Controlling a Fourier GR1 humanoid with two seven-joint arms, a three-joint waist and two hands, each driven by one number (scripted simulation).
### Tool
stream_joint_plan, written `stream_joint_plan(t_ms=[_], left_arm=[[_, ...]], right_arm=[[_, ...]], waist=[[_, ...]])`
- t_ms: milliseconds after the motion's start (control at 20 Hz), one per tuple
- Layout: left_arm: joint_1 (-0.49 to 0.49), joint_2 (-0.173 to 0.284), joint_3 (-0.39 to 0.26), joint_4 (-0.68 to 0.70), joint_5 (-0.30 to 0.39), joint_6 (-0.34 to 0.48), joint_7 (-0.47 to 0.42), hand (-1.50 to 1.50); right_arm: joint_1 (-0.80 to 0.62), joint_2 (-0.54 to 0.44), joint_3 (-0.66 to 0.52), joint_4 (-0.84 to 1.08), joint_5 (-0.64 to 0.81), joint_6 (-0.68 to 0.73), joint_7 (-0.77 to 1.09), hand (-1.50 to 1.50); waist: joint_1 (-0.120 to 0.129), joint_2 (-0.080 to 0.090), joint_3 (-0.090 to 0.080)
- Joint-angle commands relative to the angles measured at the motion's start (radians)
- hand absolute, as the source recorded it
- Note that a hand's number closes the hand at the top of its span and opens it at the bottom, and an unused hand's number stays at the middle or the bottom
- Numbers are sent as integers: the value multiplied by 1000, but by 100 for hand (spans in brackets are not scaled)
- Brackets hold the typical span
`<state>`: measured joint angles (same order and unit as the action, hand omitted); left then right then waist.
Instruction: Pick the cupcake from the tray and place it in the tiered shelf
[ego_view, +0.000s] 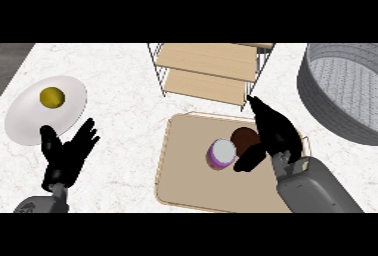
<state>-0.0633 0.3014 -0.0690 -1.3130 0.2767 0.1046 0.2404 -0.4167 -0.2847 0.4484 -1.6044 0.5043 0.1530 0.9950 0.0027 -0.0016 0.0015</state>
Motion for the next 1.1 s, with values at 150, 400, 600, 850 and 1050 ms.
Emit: stream_joint_plan(t_ms=[150,400,600,850,1050], left_arm=[[40,-46,8,-50,-50,-1,19,0],[32,-53,30,-26,-64,-21,6,0],[51,-52,54,-58,-53,-51,28,0],[38,-33,90,-37,-52,-94,40,0],[-11,-93,87,3,-92,-45,39,0]], right_arm=[[74,54,-39,29,119,24,-53,-150],[60,102,-39,150,224,-15,-77,-150],[41,90,-93,208,252,10,-141,-150],[97,138,-99,282,313,-102,-255,-150],[87,151,-142,300,313,-96,-324,-150]], waist=[[-1,1,-2],[0,2,-2],[1,2,-1],[0,2,-1],[-2,2,-1]])
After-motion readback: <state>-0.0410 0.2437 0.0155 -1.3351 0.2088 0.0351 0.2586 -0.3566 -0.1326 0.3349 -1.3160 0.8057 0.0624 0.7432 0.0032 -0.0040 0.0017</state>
